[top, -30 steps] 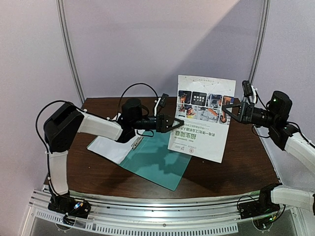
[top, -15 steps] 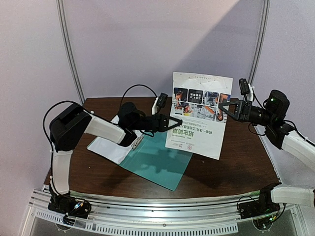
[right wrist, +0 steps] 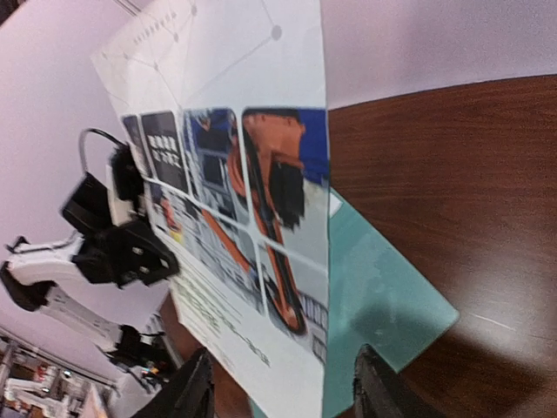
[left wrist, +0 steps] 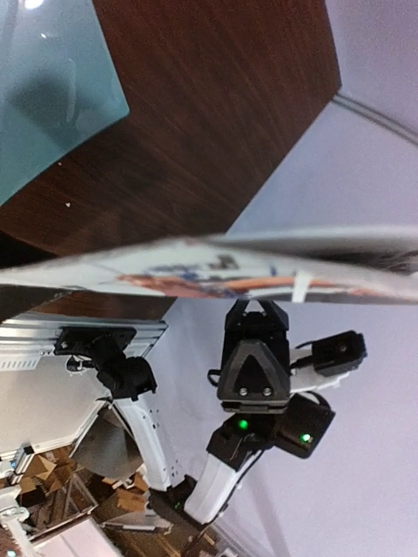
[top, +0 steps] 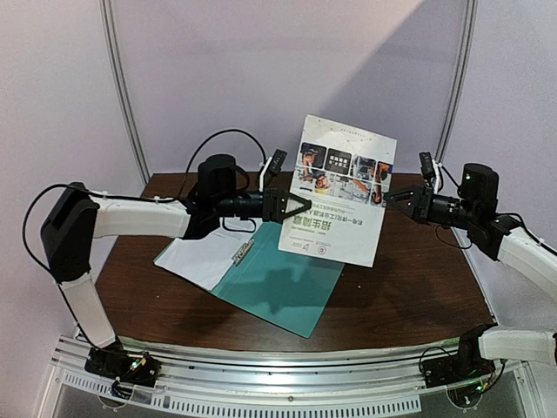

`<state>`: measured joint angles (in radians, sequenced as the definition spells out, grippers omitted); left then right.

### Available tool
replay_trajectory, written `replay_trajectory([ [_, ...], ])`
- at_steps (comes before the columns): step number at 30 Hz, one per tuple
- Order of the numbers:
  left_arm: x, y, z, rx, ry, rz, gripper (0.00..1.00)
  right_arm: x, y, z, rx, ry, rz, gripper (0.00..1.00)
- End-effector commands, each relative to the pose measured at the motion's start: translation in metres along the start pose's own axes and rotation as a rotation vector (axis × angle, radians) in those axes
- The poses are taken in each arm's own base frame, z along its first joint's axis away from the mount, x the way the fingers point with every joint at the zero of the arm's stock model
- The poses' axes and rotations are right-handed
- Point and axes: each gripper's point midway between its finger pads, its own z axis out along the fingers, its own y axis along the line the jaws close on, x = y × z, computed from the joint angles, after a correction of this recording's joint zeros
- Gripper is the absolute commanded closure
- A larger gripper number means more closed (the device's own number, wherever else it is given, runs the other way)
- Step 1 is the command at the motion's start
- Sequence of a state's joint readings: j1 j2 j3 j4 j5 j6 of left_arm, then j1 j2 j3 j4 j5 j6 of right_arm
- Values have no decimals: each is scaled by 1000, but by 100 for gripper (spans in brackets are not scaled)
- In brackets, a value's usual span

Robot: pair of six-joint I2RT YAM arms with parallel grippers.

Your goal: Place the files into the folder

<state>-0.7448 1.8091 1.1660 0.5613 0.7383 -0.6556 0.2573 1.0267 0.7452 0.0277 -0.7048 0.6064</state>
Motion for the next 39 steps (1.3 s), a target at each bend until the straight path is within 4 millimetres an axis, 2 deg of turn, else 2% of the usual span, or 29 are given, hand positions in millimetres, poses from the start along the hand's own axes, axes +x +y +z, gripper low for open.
replay_trajectory([
  [1, 16, 32, -26, -267, 119, -15, 100, 19, -51, 1, 236, 54, 30, 42],
  [5, 28, 40, -55, -431, 184, -50, 100, 32, -67, 8, 277, 94, 64, 38],
  [7, 37, 44, -74, -502, 224, -86, 100, 37, -69, 13, 280, 109, 68, 37],
  [13, 43, 47, -128, -708, 266, -128, 100, 56, -71, 36, 295, 165, 43, 36],
  [17, 57, 46, -158, -775, 310, -202, 100, 73, -78, 54, 327, 214, 26, 36],
  [19, 66, 45, -168, -792, 331, -236, 100, 79, -88, 62, 368, 235, 18, 36],
  [28, 88, 40, -194, -828, 363, -410, 100, 108, -113, 99, 405, 335, 20, 37],
  [31, 88, 36, -193, -802, 354, -467, 100, 114, -125, 106, 431, 357, 29, 37],
  [39, 104, 35, -189, -757, 397, -602, 100, 122, -154, 128, 489, 398, 26, 38],
])
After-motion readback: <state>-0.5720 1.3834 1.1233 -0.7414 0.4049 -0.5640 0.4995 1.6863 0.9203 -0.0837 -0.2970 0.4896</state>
